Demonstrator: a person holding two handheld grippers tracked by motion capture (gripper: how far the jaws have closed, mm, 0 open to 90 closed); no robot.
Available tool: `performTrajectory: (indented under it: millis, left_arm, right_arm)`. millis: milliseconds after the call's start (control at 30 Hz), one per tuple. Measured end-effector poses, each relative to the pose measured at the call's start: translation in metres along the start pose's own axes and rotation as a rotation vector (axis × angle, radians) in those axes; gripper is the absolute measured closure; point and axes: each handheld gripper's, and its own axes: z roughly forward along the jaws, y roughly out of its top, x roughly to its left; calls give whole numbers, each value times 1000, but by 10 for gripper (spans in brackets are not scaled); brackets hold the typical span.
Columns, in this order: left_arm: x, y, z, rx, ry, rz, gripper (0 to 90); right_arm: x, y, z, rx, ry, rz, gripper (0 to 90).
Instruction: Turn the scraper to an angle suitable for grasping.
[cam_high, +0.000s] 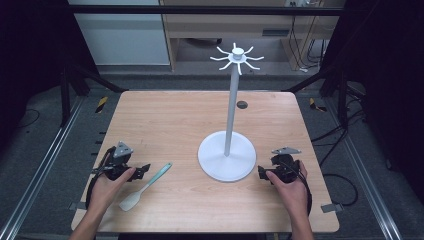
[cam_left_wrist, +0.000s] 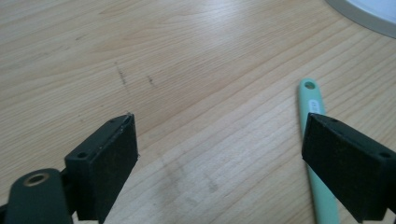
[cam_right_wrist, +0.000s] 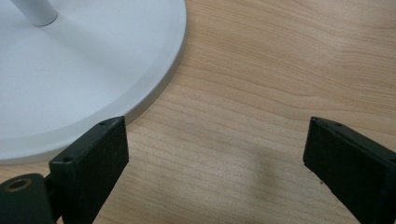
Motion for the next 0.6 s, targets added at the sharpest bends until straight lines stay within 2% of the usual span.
performTrajectory:
  millis: [100, 200, 300, 367, 400, 433, 467, 500, 567, 600]
  left_arm:
    - [-9, 9, -2, -15, -6, 16, 111]
    - [-16, 27, -3, -25, 9, 36, 133]
    - [-20, 42, 7, 19, -10, 53, 137]
    - [-21, 47, 13, 29, -27, 58, 224]
    - [-22, 48, 15, 26, -24, 61, 367]
    - [-22, 47, 16, 14, -16, 67, 367]
    - [-21, 46, 17, 5, -16, 65, 481]
    - [-21, 45, 17, 15, -25, 65, 481]
    - [-22, 40, 16, 24, -23, 70, 562]
    - [-23, 37, 15, 25, -26, 66, 655]
  right_arm:
    - [1, -1, 0, 7, -3, 3, 71]
    - [0, -2, -1, 5, -9, 1, 72]
    - [-1, -2, -1, 6, -12, 7, 72]
    - [-1, -2, -1, 6, -12, 8, 72]
    - [-1, -2, -1, 5, -11, 10, 73]
    - [-1, -2, -1, 5, -11, 10, 73]
    - [-1, -2, -1, 7, -12, 5, 74]
    - [-1, -2, -1, 7, -12, 5, 74]
    - [0, -2, 0, 6, -10, 2, 75]
    - [1, -1, 0, 10, -6, 2, 77]
